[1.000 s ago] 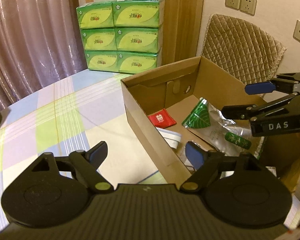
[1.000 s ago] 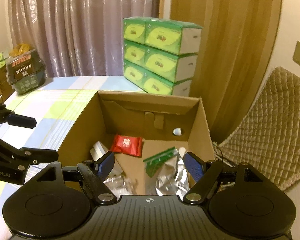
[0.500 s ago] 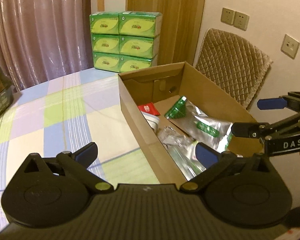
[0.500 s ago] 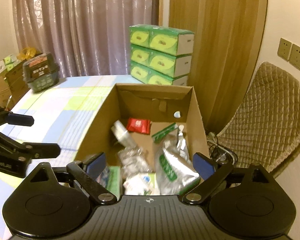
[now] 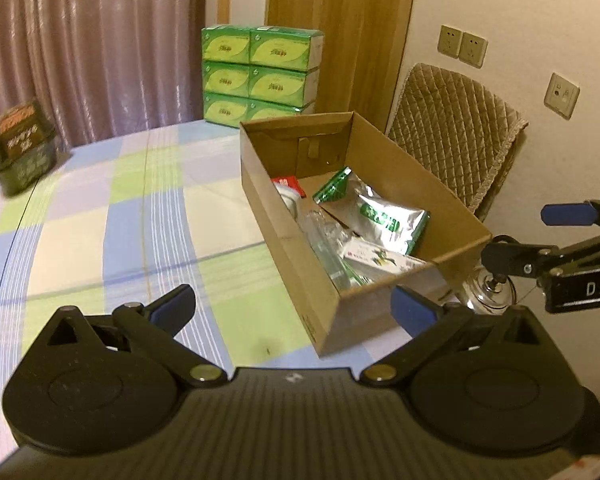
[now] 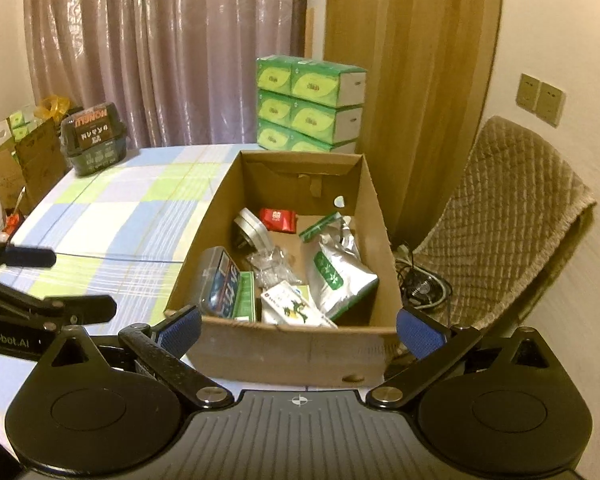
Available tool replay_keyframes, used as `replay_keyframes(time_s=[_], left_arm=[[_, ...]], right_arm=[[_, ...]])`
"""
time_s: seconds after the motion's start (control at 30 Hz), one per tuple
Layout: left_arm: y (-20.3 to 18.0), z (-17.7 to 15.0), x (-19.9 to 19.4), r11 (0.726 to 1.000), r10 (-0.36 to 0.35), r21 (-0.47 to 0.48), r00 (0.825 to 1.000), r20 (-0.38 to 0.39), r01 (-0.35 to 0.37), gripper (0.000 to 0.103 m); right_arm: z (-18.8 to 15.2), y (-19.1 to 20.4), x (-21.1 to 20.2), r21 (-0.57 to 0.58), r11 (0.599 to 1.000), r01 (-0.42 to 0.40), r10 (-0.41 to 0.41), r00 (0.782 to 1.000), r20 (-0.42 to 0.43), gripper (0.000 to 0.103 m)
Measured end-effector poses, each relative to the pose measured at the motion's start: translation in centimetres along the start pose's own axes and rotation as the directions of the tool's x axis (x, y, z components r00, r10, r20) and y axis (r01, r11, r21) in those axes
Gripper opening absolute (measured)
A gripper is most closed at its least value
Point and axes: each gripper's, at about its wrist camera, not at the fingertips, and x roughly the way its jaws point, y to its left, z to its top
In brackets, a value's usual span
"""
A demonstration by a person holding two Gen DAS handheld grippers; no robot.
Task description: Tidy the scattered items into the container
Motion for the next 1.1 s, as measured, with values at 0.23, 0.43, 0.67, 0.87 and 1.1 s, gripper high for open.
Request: replay_keyframes(time_s=[0.23, 0.43, 0.67, 0.87, 1.1], left_arm=[[-1.3, -2.1, -2.1, 1.000, 0.007, -0.020, 1.000, -0.012, -0.007, 0.102], [-1.8, -3.5, -2.9, 0.999, 0.036, -0.031, 0.999, -0.007, -0.036, 0.102], [-1.3, -4.8, -2.8, 0.994, 0.078, -0.077, 0.996, -0.043, -0.081, 0.102], [-1.1, -5.5, -2.9, 0.992, 0.094, -0.082, 0.995, -0.046, -0.097, 0.102], [-1.4, -5.5, -3.0, 0.992, 0.089, -0.088, 0.995, -0.048, -0.093, 0.102]], right_arm=[[-1.6, 1.1, -2.4, 0.034, 0.999, 0.006, -0.007, 1.000, 0.006, 0.101], [-2.8, 1.7, -3.7, 0.056, 0.998, -0.002, 0.002, 1.000, 0.008, 0.101], [-4.1, 1.8, -4.5, 0.085, 0.996, -0.001, 0.000, 1.000, 0.005, 0.101], [-4.7, 1.6, -5.0, 0.103, 0.995, 0.001, -0.001, 1.000, 0.004, 0.101], [-4.8, 1.9, -5.4, 0.098, 0.995, -0.003, 0.003, 1.000, 0.008, 0.101]])
